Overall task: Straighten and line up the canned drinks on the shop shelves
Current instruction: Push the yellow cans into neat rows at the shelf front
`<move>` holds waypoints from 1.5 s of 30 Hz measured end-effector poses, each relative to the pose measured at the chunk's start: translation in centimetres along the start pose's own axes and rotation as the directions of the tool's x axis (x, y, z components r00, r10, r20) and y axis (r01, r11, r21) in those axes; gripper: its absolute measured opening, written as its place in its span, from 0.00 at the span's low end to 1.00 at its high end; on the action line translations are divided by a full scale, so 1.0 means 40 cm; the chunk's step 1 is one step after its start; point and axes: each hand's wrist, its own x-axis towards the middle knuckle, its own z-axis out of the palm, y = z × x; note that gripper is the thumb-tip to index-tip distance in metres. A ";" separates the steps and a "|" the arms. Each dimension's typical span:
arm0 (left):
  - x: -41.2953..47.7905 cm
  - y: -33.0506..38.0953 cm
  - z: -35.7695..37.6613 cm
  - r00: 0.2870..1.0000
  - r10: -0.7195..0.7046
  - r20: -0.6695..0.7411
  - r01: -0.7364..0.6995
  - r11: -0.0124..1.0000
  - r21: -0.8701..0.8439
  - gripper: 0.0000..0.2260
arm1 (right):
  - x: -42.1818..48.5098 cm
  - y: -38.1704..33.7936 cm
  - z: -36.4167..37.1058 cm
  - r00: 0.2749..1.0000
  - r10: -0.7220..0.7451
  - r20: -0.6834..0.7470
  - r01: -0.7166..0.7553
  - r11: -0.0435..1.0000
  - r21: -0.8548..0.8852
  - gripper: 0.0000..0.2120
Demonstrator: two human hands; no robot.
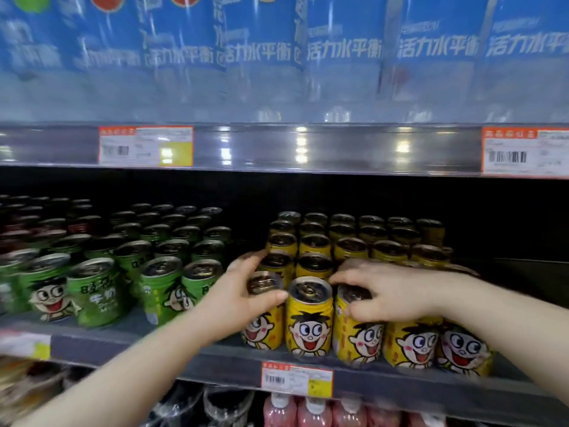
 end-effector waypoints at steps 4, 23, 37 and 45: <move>-0.018 -0.016 0.055 0.975 -0.127 -0.184 0.052 0.929 -0.367 0.39 | -0.010 -0.033 0.054 0.992 0.101 -0.082 -0.109 0.989 -0.096 0.39; -0.012 -0.015 0.088 0.973 -0.189 -0.136 0.104 0.876 -0.470 0.42 | -0.008 -0.004 0.058 0.992 0.121 -0.030 -0.123 0.990 -0.067 0.46; -0.012 0.094 0.076 0.954 0.270 -0.132 -0.189 0.881 0.434 0.45 | -0.199 0.210 -0.011 0.982 0.184 -0.037 -0.177 0.975 0.133 0.38; 0.002 0.139 0.134 0.968 0.147 0.204 -0.250 0.638 0.728 0.35 | -0.223 0.236 0.075 0.988 0.149 -0.035 -0.151 0.987 -0.050 0.41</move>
